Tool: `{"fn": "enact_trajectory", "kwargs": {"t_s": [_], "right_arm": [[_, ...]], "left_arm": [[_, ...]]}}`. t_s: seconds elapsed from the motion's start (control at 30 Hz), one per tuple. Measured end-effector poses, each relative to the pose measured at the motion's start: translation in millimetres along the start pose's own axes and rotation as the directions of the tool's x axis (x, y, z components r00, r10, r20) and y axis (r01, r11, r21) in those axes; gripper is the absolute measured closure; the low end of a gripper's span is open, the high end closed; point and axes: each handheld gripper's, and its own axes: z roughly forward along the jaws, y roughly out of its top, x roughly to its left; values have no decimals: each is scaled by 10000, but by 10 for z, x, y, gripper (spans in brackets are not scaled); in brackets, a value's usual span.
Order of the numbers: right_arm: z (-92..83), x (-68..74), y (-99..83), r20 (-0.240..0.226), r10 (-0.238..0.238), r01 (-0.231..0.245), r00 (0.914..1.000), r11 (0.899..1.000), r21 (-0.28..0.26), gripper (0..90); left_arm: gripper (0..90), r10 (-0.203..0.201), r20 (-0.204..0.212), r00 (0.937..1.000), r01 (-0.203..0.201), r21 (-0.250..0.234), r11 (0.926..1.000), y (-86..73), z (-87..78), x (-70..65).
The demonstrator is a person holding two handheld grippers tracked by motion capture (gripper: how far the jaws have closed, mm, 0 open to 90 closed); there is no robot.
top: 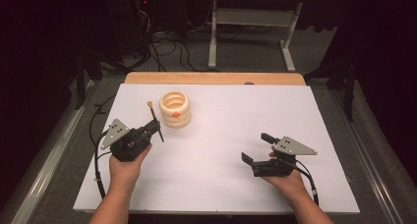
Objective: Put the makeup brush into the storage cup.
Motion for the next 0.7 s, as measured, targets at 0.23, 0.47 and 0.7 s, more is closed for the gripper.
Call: {"fn": "enact_trajectory", "kwargs": {"t_s": [0.23,0.47,0.7], "right_arm": [[2,5,0,-56,-37,37,10000,10000,-19,15],[14,4,-7,-104,-25,25,9999,10000,-14,18],[15,4,-10,-67,-63,64,10000,10000,50,20]], "left_arm": [[832,152,-124,9998,-153,-52,9999,114,58,11],[832,165,-170,9997,-167,-99,9998,179,170,24],[832,295,-337,9990,-301,-179,9994,263,325,21]]}}
